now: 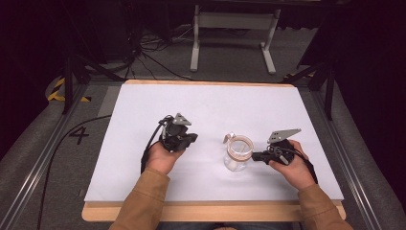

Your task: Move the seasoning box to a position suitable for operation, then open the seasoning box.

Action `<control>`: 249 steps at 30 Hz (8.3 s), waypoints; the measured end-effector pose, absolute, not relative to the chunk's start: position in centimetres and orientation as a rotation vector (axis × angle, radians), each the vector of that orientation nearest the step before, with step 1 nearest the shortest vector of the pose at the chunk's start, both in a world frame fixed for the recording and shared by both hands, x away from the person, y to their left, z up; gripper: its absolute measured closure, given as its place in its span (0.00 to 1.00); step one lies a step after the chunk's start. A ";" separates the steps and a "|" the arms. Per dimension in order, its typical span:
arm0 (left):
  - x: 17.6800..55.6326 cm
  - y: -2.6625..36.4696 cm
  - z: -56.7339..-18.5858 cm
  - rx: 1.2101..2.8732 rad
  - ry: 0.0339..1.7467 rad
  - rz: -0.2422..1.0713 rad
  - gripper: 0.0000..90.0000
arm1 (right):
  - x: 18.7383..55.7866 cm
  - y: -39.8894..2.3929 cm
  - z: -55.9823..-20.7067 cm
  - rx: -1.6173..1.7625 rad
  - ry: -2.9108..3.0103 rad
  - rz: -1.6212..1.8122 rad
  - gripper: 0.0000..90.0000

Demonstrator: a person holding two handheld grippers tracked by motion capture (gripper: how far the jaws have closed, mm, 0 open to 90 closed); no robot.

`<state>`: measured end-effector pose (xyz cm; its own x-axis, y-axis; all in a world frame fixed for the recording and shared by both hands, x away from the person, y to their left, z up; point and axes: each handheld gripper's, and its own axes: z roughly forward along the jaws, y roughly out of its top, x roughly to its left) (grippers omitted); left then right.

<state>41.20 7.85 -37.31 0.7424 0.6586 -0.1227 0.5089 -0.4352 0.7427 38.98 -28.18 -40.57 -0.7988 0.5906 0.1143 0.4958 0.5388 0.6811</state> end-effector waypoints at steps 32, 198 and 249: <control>41.0 10.6 -36.9 2.085 0.941 0.257 0.98 | 39.0 -26.5 -40.8 0.904 2.738 1.053 1.00; 44.0 2.9 -35.8 2.007 0.587 0.106 0.99 | 34.6 -24.4 -37.9 0.801 2.453 1.529 1.00; 38.6 13.1 -35.0 1.937 0.800 0.166 0.95 | 39.8 -24.6 -34.5 0.721 2.348 1.624 1.00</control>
